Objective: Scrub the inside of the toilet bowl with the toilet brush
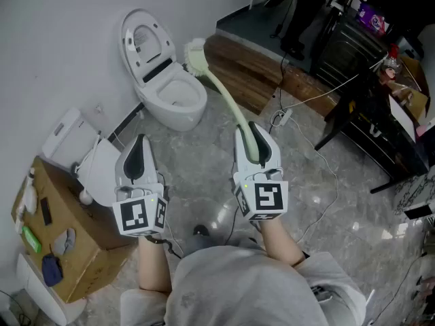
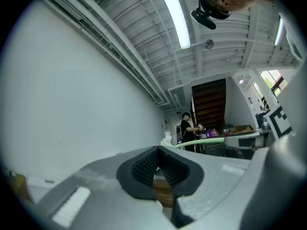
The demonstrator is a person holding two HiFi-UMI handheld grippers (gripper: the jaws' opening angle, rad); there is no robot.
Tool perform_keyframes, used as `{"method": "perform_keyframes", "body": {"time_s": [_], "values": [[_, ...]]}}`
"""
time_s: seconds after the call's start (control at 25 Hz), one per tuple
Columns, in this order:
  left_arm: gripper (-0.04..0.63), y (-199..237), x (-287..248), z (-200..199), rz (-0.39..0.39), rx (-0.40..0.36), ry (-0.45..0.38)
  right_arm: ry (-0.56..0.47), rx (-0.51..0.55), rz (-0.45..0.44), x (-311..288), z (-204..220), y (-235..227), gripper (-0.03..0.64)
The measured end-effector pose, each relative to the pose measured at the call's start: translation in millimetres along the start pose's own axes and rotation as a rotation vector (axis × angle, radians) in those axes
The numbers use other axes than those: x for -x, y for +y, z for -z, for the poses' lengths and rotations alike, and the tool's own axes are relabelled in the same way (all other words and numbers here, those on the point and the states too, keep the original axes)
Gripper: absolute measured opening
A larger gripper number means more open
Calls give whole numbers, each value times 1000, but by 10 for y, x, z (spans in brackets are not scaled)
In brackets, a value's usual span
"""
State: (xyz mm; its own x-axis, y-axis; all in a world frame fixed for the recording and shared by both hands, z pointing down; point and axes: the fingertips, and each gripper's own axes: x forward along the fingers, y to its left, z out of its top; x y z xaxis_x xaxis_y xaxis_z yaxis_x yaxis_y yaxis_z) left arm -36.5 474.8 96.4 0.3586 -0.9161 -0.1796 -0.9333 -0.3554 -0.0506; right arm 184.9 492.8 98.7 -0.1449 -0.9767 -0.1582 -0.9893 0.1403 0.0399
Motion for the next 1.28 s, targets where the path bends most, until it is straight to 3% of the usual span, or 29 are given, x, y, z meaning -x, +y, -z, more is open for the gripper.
{"method": "perform_keyframes", "body": {"time_s": [0.44,0.76,1.28], "values": [[5,-101,133,22,-18,10,17,9,0,-10,109,15,-47,102],[5,59,63,62,-10,18,18,12,3,2,11,79,74,103],[5,440,-200,146,66,19,15,0,-29,33,-254,156,394,103]]}}
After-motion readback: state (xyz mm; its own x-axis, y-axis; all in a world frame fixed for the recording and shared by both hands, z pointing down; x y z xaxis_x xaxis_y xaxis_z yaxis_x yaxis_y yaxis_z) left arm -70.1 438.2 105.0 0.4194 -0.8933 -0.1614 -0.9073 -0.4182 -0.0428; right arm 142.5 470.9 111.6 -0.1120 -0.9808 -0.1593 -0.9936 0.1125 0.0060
